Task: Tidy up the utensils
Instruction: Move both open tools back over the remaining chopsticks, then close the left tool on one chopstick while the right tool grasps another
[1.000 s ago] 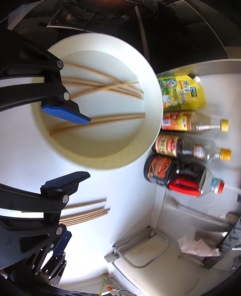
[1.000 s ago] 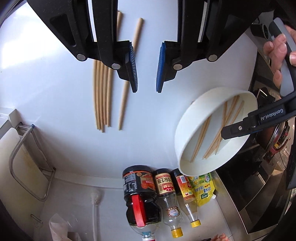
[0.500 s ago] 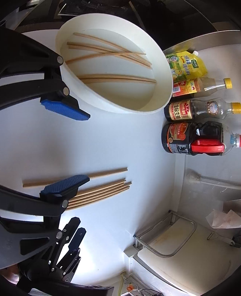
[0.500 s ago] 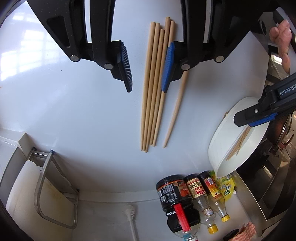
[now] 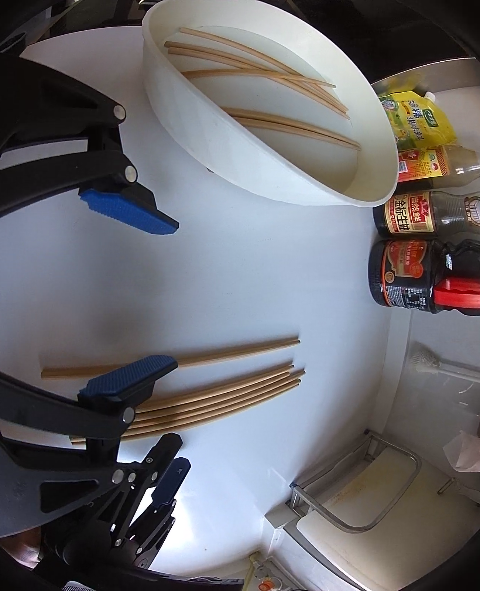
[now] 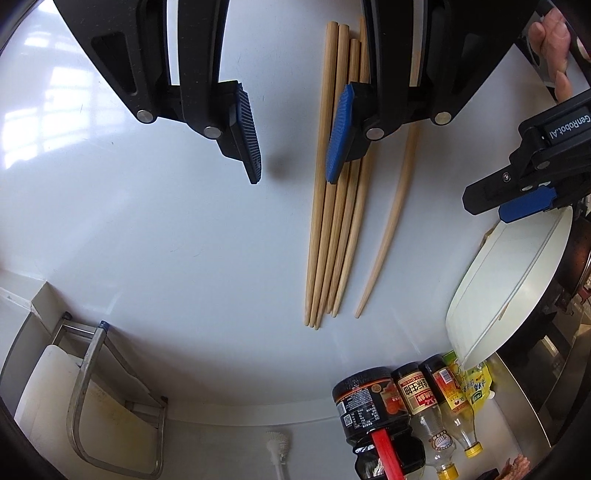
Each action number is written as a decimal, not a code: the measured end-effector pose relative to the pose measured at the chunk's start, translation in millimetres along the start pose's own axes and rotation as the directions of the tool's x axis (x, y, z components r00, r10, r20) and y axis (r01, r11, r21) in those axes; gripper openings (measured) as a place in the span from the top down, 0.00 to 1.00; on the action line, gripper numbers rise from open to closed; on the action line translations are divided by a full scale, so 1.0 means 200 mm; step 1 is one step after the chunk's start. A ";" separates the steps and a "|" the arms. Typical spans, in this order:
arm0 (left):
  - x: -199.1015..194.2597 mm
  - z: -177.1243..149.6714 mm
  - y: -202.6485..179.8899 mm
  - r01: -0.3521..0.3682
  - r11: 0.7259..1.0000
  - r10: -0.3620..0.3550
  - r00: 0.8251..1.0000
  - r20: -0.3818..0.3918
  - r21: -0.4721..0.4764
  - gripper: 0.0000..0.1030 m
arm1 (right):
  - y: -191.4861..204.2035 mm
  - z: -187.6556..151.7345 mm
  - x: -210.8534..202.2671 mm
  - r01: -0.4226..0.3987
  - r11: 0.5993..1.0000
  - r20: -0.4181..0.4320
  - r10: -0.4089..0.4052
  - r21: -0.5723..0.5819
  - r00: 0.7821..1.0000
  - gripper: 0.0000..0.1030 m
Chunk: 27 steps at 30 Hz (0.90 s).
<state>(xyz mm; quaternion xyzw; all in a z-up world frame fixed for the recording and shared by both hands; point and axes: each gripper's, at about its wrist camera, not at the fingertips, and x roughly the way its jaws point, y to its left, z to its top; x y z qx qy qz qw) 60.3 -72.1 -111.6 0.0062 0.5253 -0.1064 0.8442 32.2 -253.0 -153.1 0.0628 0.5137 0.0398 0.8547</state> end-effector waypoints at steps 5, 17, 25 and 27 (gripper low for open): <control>0.05 -0.01 0.00 0.001 1.000 -0.001 1.000 -0.022 -0.011 0.35 | 0.01 0.00 0.02 0.009 1.000 -0.003 -0.009 -0.025 1.000 0.65; 0.12 -0.02 -0.09 0.005 1.000 -0.004 0.999 -0.042 0.024 0.35 | -0.05 -0.01 0.01 0.035 0.999 0.009 -0.035 -0.040 0.999 0.65; 0.15 -0.03 -0.12 -0.009 0.999 0.011 0.999 -0.045 0.042 0.35 | -0.11 -0.02 -0.01 0.014 0.999 0.018 -0.013 -0.030 1.000 0.65; 0.16 -0.03 -0.13 -0.009 0.999 0.011 0.999 -0.050 0.044 0.35 | -0.10 -0.02 -0.01 0.016 0.999 0.020 -0.016 -0.042 1.000 0.65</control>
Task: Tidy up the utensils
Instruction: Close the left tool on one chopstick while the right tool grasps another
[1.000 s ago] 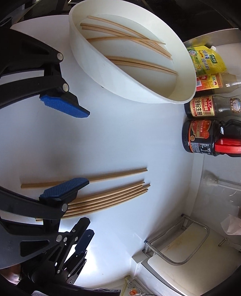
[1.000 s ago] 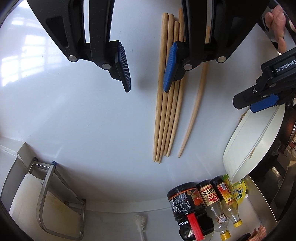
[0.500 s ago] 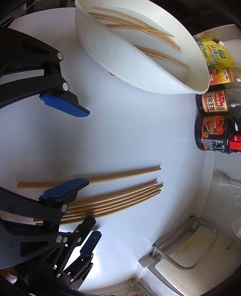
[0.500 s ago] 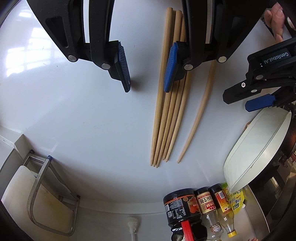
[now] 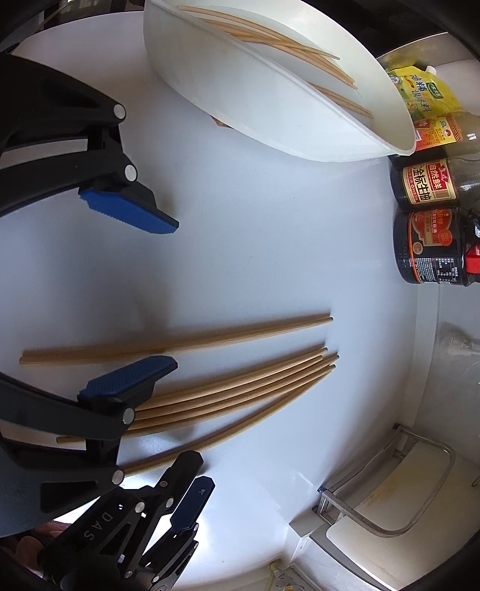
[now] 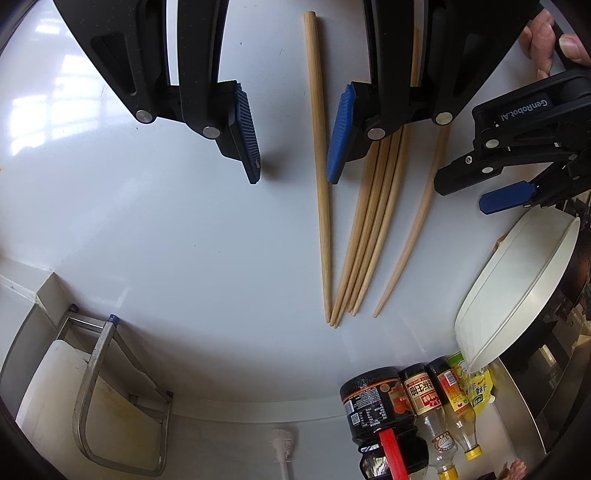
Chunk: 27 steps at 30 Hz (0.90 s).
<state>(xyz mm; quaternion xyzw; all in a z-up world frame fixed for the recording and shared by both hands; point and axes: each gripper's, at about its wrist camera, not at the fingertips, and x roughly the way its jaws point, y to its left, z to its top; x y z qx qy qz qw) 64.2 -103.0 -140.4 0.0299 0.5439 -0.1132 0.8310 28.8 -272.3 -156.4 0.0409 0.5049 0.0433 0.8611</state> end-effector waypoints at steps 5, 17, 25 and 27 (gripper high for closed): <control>0.01 0.01 -0.03 -0.014 1.000 0.014 1.000 -0.002 0.012 0.35 | 0.00 0.00 0.01 0.004 1.000 0.002 -0.003 -0.010 1.000 0.65; 0.03 0.01 -0.08 -0.040 0.999 0.040 0.999 0.004 0.036 0.43 | 0.07 -0.01 0.02 0.035 0.995 0.023 -0.033 -0.090 0.999 0.70; 0.02 0.02 -0.10 0.004 0.999 -0.005 1.000 0.003 0.054 0.93 | 0.14 0.00 0.04 0.031 0.987 0.004 -0.030 -0.158 1.000 0.94; 0.01 0.03 -0.08 0.020 0.999 -0.020 1.000 -0.005 0.048 0.93 | 0.14 0.01 0.04 0.018 0.990 -0.001 -0.019 -0.141 1.000 0.94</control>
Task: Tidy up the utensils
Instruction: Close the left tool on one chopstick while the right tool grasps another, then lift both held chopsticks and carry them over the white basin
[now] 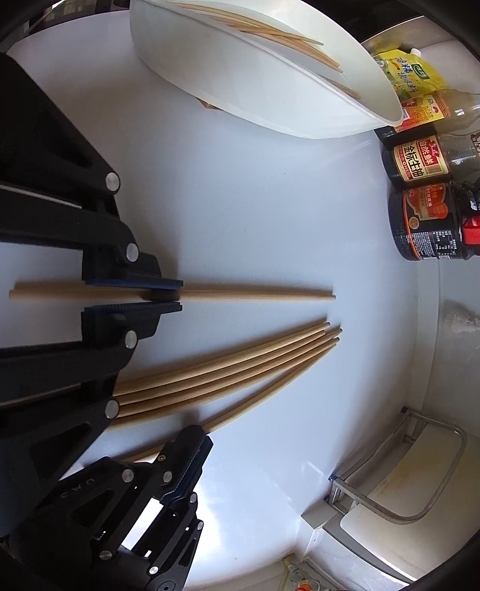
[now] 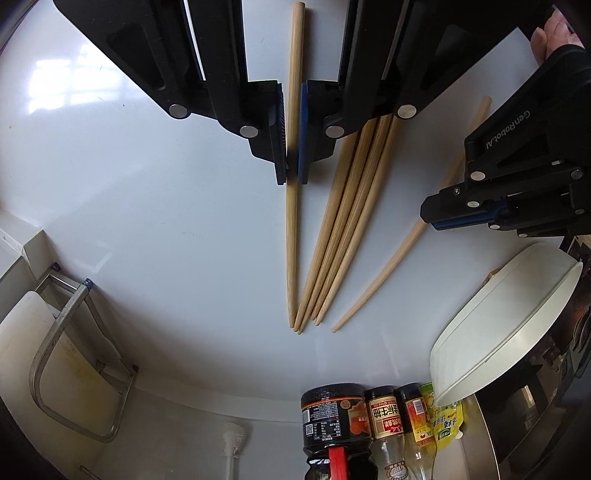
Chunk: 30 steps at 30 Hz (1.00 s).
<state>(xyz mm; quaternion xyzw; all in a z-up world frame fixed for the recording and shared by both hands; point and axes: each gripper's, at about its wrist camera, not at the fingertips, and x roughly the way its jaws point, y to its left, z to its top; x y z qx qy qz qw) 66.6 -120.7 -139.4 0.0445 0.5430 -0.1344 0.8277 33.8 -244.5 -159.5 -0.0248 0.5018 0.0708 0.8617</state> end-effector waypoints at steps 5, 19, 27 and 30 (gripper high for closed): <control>-0.02 0.01 0.04 0.055 0.998 -0.056 0.998 -0.025 -0.019 0.93 | -0.05 0.00 -0.02 -0.054 0.994 -0.003 0.055 0.095 0.999 0.94; -0.41 0.16 0.32 0.084 0.996 -0.083 0.989 0.126 -0.008 0.93 | 0.11 0.22 -0.32 -0.100 0.977 0.110 0.080 0.188 0.991 0.94; -0.61 0.25 0.74 0.017 0.998 -0.002 0.977 0.212 -0.066 0.93 | 0.50 0.50 -0.34 -0.174 0.975 0.184 0.148 0.136 0.972 0.94; -0.63 0.26 0.94 -0.030 0.995 0.051 0.975 0.215 -0.098 0.93 | 0.67 0.63 -0.27 -0.211 0.970 0.183 0.188 0.117 0.965 0.94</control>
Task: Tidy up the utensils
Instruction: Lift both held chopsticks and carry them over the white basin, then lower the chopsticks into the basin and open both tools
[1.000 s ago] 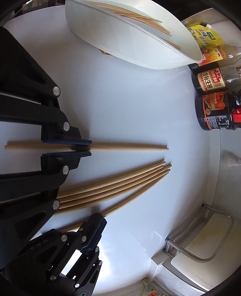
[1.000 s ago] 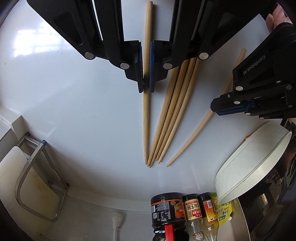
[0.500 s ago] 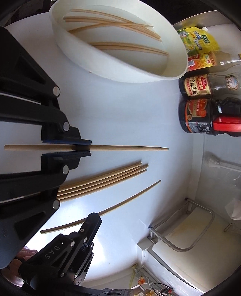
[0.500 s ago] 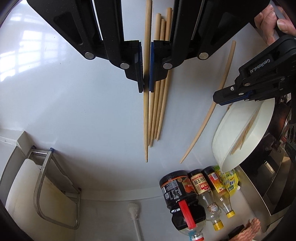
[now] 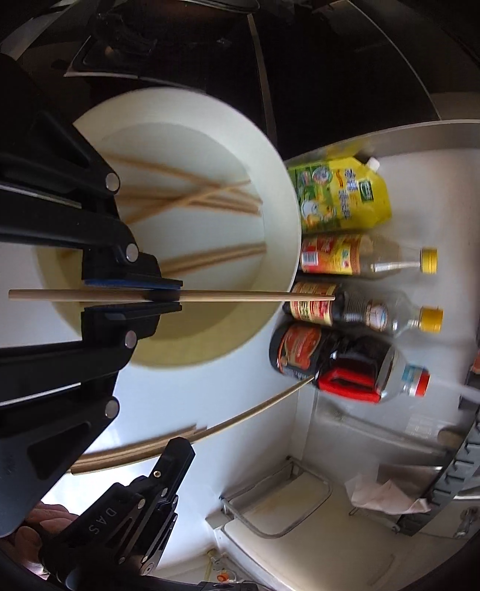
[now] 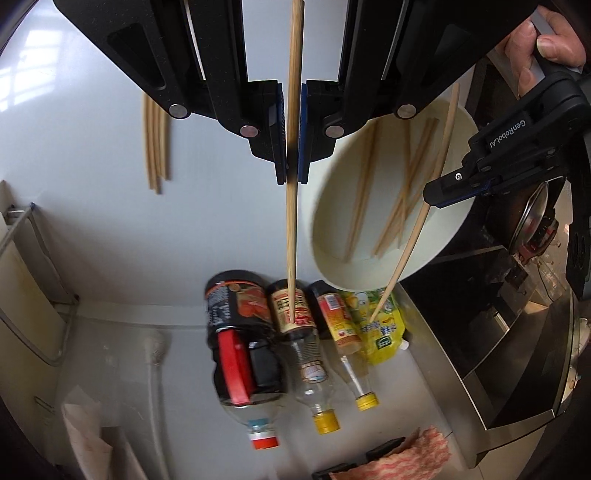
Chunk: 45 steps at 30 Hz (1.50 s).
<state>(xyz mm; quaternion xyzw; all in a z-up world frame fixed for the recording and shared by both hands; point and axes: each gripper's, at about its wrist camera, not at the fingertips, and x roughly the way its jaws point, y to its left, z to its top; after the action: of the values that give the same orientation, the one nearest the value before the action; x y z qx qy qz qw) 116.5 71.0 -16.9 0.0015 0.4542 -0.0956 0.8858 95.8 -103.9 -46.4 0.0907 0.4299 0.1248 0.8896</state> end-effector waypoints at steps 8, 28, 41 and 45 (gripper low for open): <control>0.11 0.03 0.41 -0.091 0.996 0.090 0.995 -0.043 -0.024 0.93 | 0.36 0.11 0.29 -0.050 0.998 -0.063 0.047 -0.042 0.997 0.94; 0.41 0.01 0.53 -0.005 1.000 0.007 0.985 -0.172 0.010 0.92 | 0.44 0.07 0.65 0.034 0.999 -0.212 -0.026 0.035 0.977 0.94; 0.35 0.01 0.57 -0.021 1.000 0.020 0.988 -0.156 -0.010 0.65 | 0.44 0.05 0.57 0.035 0.999 -0.188 -0.030 0.025 0.982 0.94; 0.30 0.00 0.57 -0.023 1.000 0.022 0.990 -0.140 -0.009 0.64 | 0.44 0.04 0.52 0.031 0.999 -0.168 -0.026 0.026 0.985 0.94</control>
<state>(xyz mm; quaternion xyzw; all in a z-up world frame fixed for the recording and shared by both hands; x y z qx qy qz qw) 170.9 172.1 -74.8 0.0088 0.5155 -0.0829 0.8528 151.3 11.1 -94.0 0.0862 0.5062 0.1131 0.8506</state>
